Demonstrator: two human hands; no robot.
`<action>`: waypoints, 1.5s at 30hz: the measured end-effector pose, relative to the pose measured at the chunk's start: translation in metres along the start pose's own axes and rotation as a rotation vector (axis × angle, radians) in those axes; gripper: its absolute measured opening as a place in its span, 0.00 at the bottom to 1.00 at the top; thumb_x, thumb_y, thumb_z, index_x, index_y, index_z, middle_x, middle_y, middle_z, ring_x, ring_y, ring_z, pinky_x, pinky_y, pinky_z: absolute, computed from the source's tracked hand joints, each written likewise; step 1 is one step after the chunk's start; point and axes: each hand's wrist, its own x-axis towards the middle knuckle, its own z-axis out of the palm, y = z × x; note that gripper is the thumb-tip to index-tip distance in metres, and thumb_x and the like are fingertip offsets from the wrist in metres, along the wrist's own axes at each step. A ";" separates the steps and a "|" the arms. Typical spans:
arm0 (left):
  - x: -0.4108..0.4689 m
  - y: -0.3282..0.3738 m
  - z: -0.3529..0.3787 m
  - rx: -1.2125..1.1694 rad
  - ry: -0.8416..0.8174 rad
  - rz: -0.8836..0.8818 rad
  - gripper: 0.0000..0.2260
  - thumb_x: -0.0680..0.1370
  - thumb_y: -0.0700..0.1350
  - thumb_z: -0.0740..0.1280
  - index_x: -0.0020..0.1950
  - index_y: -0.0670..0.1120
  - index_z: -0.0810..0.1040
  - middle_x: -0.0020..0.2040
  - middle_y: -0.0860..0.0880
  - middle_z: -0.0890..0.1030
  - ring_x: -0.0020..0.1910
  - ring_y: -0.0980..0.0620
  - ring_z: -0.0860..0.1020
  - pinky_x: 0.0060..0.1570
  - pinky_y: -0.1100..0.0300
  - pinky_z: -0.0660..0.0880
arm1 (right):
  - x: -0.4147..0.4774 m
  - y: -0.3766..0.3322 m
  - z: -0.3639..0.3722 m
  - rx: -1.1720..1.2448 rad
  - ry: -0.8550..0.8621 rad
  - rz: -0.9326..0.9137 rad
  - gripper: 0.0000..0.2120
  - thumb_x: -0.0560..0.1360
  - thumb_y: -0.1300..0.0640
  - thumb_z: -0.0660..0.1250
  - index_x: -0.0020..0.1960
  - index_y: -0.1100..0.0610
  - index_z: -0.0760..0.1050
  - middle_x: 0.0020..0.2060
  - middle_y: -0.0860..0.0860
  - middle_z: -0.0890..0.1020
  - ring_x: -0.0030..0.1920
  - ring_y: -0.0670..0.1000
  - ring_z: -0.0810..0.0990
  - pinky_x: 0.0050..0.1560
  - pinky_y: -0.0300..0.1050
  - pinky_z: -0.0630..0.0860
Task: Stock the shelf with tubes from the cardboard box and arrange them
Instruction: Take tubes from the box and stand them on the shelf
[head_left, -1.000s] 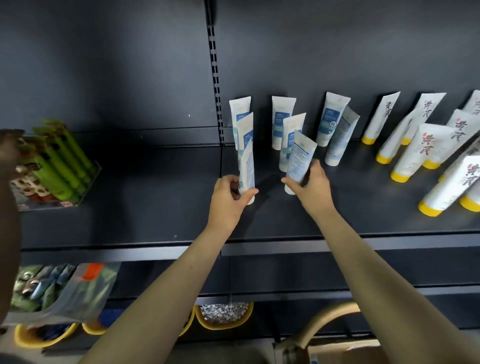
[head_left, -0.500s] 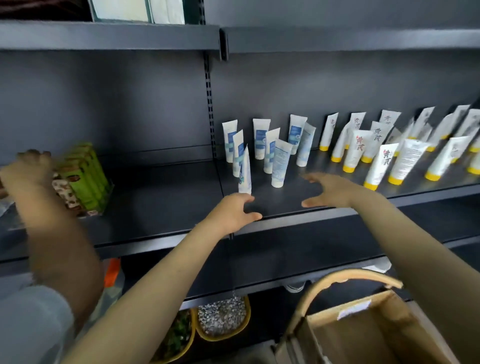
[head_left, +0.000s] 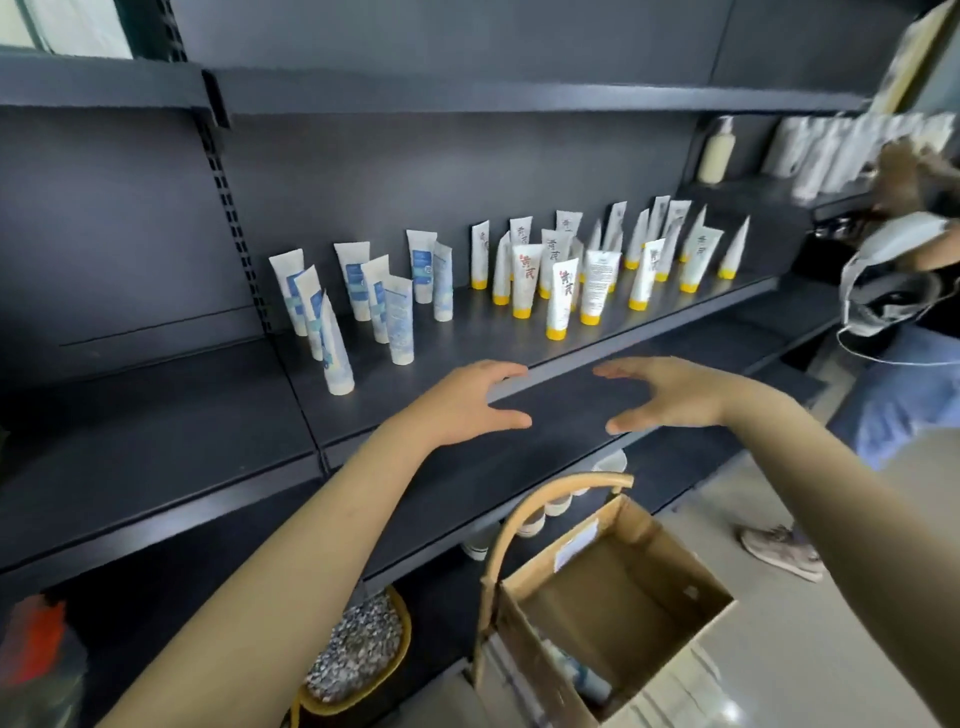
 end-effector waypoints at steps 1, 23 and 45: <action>0.009 0.003 0.008 -0.009 -0.022 0.010 0.29 0.73 0.55 0.71 0.72 0.55 0.66 0.71 0.56 0.67 0.69 0.57 0.66 0.63 0.64 0.62 | -0.004 0.011 0.002 -0.001 0.008 0.016 0.36 0.70 0.46 0.73 0.73 0.45 0.61 0.72 0.43 0.64 0.72 0.48 0.63 0.71 0.45 0.59; 0.102 -0.150 0.373 0.070 -0.690 -0.444 0.26 0.73 0.53 0.71 0.69 0.52 0.70 0.69 0.51 0.71 0.67 0.51 0.69 0.62 0.60 0.66 | 0.091 0.307 0.286 0.217 -0.561 0.205 0.30 0.72 0.43 0.68 0.71 0.48 0.65 0.67 0.49 0.73 0.65 0.51 0.72 0.67 0.46 0.68; 0.128 -0.255 0.495 0.595 -1.237 -0.224 0.42 0.67 0.68 0.67 0.70 0.41 0.65 0.67 0.41 0.68 0.67 0.40 0.63 0.68 0.50 0.63 | 0.167 0.356 0.440 0.403 -1.007 0.338 0.23 0.78 0.45 0.62 0.71 0.49 0.68 0.68 0.50 0.72 0.67 0.53 0.70 0.60 0.42 0.63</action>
